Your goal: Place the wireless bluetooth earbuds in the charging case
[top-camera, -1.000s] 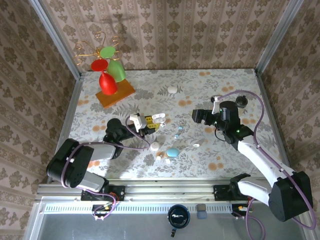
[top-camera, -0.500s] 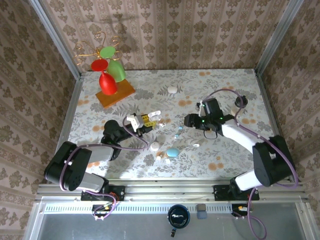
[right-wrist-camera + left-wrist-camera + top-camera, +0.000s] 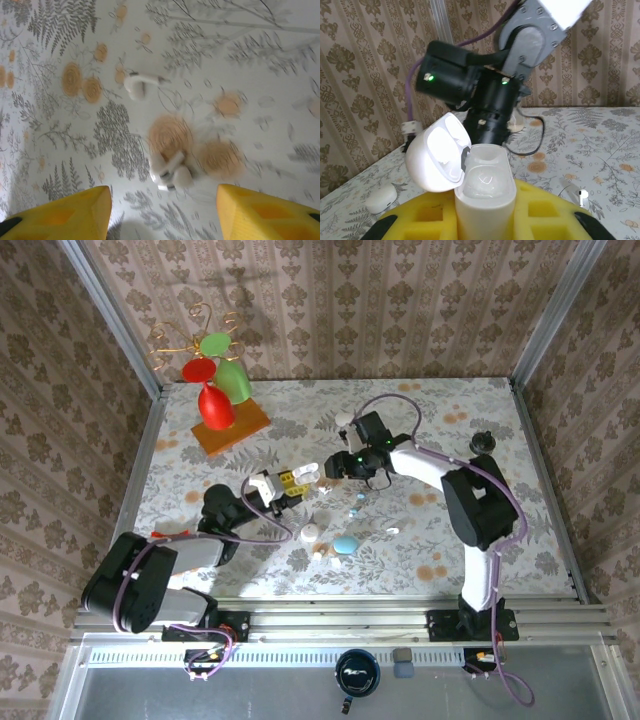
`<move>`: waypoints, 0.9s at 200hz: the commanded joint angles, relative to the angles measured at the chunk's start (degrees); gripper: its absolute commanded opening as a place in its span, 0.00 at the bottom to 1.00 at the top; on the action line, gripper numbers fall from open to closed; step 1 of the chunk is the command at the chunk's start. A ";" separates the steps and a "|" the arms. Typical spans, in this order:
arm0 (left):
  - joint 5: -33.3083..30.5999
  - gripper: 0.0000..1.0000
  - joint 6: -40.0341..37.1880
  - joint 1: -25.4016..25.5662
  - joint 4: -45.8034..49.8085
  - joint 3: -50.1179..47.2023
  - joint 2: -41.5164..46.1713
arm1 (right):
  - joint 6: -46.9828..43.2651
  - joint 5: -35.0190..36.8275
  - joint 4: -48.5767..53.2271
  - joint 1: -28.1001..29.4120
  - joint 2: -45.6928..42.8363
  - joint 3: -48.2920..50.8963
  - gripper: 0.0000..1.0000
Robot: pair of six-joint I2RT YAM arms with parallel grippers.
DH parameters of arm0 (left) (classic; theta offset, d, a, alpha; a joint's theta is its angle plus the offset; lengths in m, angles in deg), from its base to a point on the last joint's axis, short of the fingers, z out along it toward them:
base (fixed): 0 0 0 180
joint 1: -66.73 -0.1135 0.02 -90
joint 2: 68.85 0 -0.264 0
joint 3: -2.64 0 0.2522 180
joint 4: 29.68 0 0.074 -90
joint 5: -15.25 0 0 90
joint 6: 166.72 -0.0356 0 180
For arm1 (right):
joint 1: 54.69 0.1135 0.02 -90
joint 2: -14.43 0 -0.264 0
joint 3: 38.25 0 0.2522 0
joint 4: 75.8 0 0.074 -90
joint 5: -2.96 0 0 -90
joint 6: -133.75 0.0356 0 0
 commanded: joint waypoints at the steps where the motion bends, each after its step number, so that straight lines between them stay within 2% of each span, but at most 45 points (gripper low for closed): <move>1: 0.06 0.00 -1.50 -0.33 -1.07 -0.58 1.54 | -4.55 -5.50 5.89 0.22 5.16 -5.80 0.59; 60: 0.44 0.00 -2.45 -0.33 1.35 -0.93 3.04 | -6.33 -11.34 9.50 1.51 15.94 -17.64 0.59; 89: 0.18 0.00 -2.98 -0.34 3.51 -1.28 4.74 | -6.62 -12.33 10.15 1.71 18.37 -19.56 0.58; 139: -0.79 0.00 -6.31 -0.33 10.34 -1.88 8.87 | -9.48 -14.19 13.33 2.23 16.67 -17.34 0.54; 180: -2.30 0.00 -6.85 -0.34 11.47 -2.16 9.91 | -10.40 -14.56 14.08 2.71 13.06 -13.80 0.48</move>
